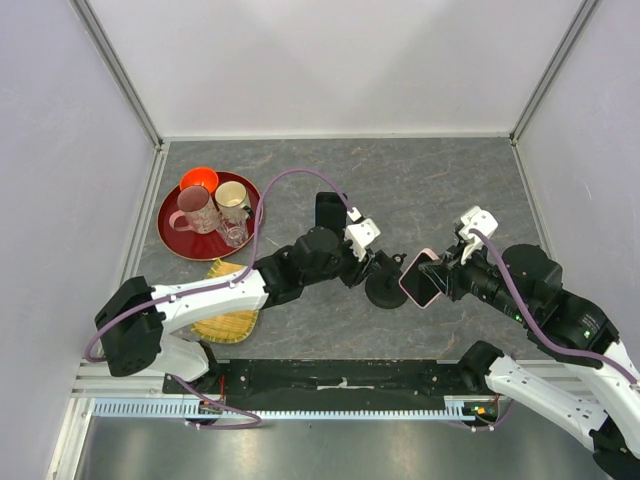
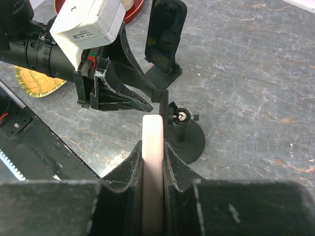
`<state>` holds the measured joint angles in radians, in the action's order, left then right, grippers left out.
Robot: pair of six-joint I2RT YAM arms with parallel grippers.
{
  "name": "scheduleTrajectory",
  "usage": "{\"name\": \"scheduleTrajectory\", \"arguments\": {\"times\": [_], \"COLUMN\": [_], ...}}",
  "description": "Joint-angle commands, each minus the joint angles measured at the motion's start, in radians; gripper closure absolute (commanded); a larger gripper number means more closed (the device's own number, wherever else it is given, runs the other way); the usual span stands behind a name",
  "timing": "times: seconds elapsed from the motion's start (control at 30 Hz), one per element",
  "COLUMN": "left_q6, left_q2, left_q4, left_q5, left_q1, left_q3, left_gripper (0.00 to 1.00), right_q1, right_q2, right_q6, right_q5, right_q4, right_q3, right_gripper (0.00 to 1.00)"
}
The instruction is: Place the phone on the phone stand
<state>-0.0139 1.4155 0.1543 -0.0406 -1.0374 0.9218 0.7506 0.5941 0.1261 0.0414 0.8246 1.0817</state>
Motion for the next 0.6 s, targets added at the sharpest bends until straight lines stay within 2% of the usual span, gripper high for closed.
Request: {"name": "scheduleTrajectory", "arguments": {"times": [0.0,0.33,0.57], "left_q6": [-0.027,-0.038,-0.026], "left_q2": [-0.05,-0.009,0.025], "left_q4": [0.08,0.131,0.123], "left_q5": [-0.016,-0.002,-0.031], "left_q1": [0.0,0.005,0.011], "left_q3": [-0.029,-0.008,0.023], "left_gripper": [0.58,0.62,0.73], "right_q1": [0.003,0.003,0.004], "right_q2": [0.0,0.015,0.015], "right_q6": [0.021,0.004,-0.014], "right_q5": [-0.037,-0.064,-0.078], "right_q4": [-0.085,-0.074,-0.076], "right_q3": [0.047,0.049,0.058], "right_gripper": [1.0,1.0,1.0]}}
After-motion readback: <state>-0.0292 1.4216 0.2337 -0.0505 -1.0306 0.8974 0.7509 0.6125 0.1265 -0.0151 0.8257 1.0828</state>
